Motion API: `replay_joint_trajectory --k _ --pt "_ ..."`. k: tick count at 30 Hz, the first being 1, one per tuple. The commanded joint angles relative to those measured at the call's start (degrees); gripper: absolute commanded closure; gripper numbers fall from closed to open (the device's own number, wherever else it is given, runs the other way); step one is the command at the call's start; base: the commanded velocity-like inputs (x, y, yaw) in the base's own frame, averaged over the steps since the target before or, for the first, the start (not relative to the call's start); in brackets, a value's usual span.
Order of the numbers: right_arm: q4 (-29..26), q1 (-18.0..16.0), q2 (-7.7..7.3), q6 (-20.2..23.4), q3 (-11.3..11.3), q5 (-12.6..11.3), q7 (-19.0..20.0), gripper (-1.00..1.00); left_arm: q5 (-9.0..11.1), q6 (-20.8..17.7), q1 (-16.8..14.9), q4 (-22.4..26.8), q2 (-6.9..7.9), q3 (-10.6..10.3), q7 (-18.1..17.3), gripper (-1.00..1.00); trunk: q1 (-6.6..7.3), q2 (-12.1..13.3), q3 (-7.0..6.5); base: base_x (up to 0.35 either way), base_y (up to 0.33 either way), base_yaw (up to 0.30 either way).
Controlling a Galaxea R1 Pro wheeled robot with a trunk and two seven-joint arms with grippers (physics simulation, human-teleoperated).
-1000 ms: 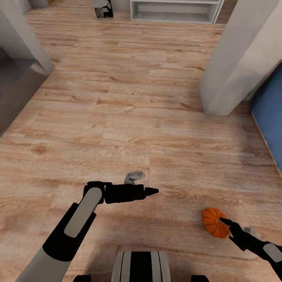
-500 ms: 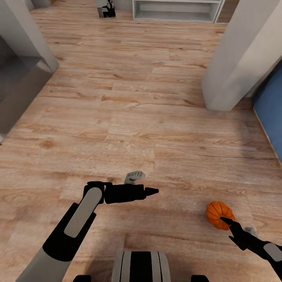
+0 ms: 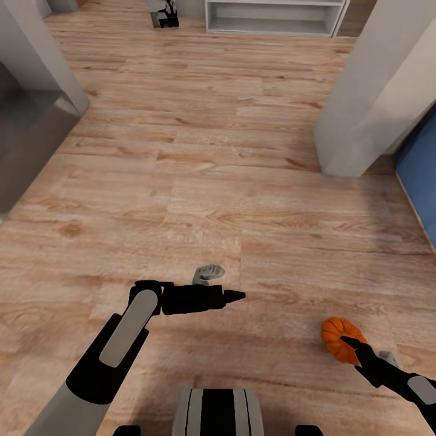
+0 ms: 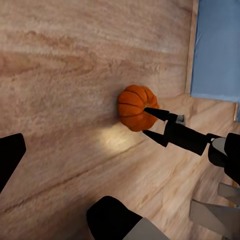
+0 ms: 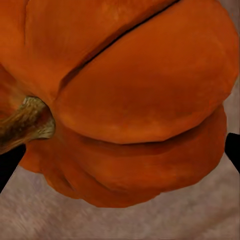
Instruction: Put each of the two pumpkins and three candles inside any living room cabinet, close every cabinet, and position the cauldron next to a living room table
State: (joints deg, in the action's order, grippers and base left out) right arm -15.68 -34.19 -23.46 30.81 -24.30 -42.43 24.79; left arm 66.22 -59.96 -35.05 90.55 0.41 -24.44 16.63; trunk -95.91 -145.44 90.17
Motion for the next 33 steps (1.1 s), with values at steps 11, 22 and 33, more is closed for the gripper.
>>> replay_joint_trajectory --k 11,22,33 --pt "0.0 0.0 0.04 -0.1 -0.2 1.3 -0.1 -1.00 0.4 0.0 -0.1 0.0 0.03 -0.1 0.7 -1.00 -0.01 0.0 0.04 0.086 0.000 0.000" --pt "-0.1 0.0 0.05 -0.1 -0.2 1.2 0.4 -1.00 0.4 0.0 0.0 0.0 0.00 -0.2 0.7 -1.00 -0.01 0.0 0.04 0.013 0.000 0.000" --pt "-0.3 0.0 0.07 0.1 -0.2 1.2 0.8 1.00 0.4 0.0 0.0 0.0 0.02 -0.2 0.7 -1.00 -0.01 0.0 0.04 0.000 0.000 0.000"
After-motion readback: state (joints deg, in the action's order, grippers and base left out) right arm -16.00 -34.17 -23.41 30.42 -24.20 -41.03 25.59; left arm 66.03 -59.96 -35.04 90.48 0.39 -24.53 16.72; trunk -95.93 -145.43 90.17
